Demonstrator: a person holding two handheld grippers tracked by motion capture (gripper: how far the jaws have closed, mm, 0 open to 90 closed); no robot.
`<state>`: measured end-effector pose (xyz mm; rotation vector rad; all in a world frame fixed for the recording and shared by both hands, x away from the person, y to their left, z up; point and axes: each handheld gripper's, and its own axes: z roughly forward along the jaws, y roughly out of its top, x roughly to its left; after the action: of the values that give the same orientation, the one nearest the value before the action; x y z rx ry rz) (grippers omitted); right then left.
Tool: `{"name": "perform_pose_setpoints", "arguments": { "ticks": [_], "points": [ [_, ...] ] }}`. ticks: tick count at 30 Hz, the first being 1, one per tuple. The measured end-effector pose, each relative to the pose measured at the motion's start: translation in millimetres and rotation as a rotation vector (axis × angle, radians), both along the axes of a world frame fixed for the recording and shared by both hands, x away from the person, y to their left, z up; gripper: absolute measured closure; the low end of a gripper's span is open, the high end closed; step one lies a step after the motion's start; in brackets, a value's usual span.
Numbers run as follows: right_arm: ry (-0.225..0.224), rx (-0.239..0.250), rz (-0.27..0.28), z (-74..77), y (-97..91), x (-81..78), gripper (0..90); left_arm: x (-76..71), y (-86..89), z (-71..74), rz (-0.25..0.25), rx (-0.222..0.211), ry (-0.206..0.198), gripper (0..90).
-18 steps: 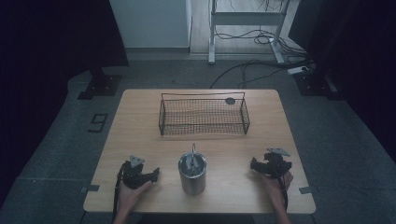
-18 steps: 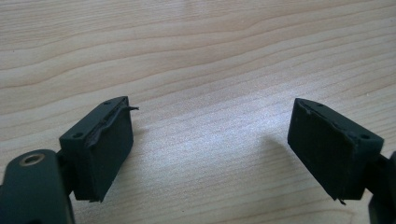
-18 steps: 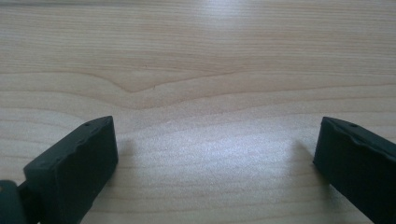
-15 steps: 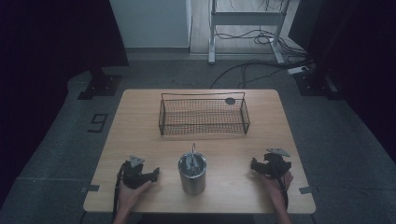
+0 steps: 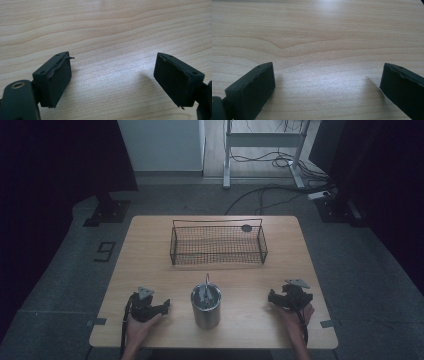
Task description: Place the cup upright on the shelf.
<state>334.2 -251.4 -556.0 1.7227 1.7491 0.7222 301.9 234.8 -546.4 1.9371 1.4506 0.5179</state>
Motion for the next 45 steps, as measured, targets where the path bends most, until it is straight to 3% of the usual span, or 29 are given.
{"name": "perform_pose_setpoints", "arguments": {
  "ticks": [10,14,19,28,34,41,45],
  "points": [
    [-0.001,0.017,0.015,0.2,-1.2,-0.4,3.0,-0.4,0.6,0.3,0.003,0.000,-0.001,15.1],
    [-0.001,0.019,0.014,0.2,-1.5,-0.3,3.3,-6.4,3.1,1.9,0.027,-0.018,-0.055,16.4],
    [-0.002,0.023,0.019,0.2,-1.8,-0.4,4.1,-8.4,2.9,3.2,0.008,-0.010,-0.062,14.8],
    [-0.002,0.030,0.018,0.3,-2.3,-0.4,4.9,-18.4,13.7,26.4,0.003,-0.092,-0.138,14.6],
    [-0.004,0.029,0.021,0.3,-2.4,-0.6,5.7,-23.6,12.3,35.5,-0.015,-0.103,-0.163,14.5],
    [-0.006,0.029,0.026,0.4,-2.5,-0.8,6.6,-33.0,5.3,50.1,-0.039,-0.088,-0.210,14.5],
    [-0.006,0.029,0.027,0.4,-2.5,-0.9,6.7,-35.5,3.0,53.4,-0.051,-0.086,-0.217,14.4]
  ]
}}
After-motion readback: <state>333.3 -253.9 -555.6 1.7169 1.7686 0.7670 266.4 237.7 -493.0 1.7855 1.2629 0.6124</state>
